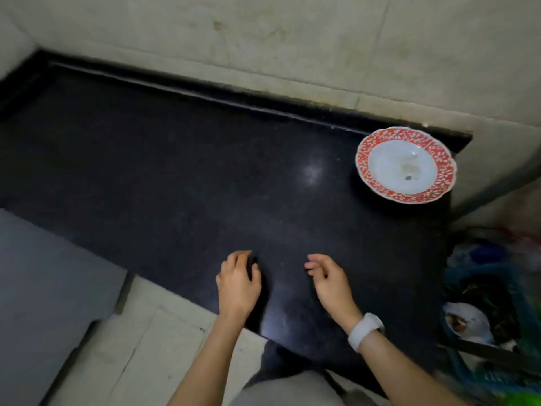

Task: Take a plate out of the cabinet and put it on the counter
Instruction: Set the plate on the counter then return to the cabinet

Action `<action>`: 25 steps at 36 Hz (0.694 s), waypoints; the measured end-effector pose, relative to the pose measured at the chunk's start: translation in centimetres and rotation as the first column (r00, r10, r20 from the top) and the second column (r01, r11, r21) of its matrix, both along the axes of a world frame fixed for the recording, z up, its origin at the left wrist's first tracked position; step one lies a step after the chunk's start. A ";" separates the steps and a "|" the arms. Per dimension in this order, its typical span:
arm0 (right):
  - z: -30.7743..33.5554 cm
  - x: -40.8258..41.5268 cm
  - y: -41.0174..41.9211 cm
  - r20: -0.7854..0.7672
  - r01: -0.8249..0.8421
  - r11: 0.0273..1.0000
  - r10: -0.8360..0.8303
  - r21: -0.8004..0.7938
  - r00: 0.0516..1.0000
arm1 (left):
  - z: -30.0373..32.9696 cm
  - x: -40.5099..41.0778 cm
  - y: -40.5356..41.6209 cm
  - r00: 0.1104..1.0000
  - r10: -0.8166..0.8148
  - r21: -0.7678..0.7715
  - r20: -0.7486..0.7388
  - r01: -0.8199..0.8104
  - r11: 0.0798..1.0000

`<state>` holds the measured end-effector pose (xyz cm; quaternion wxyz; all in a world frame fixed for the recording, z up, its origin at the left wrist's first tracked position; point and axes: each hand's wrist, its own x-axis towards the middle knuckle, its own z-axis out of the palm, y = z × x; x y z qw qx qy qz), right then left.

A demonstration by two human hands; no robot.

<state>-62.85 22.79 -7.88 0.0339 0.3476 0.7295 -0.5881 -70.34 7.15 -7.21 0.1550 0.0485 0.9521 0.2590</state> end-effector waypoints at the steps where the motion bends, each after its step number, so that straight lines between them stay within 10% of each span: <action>1: 0.1 0.1 -1.5 0.003 -0.073 0.997 0.073 -0.001 0.997 | 0.0 0.8 -1.7 0.999 0.041 -0.007 -0.001 -0.041 0.999; 12: 0.2 -1.2 -21.2 0.056 -0.626 0.772 0.624 0.113 0.779 | -0.3 5.9 -22.8 0.932 0.361 0.027 -0.037 -0.360 0.933; 25: -1.2 -4.5 -46.7 0.149 -0.851 0.507 0.839 0.135 0.524 | -1.3 7.4 -51.8 0.771 0.635 -0.003 0.036 -0.636 0.772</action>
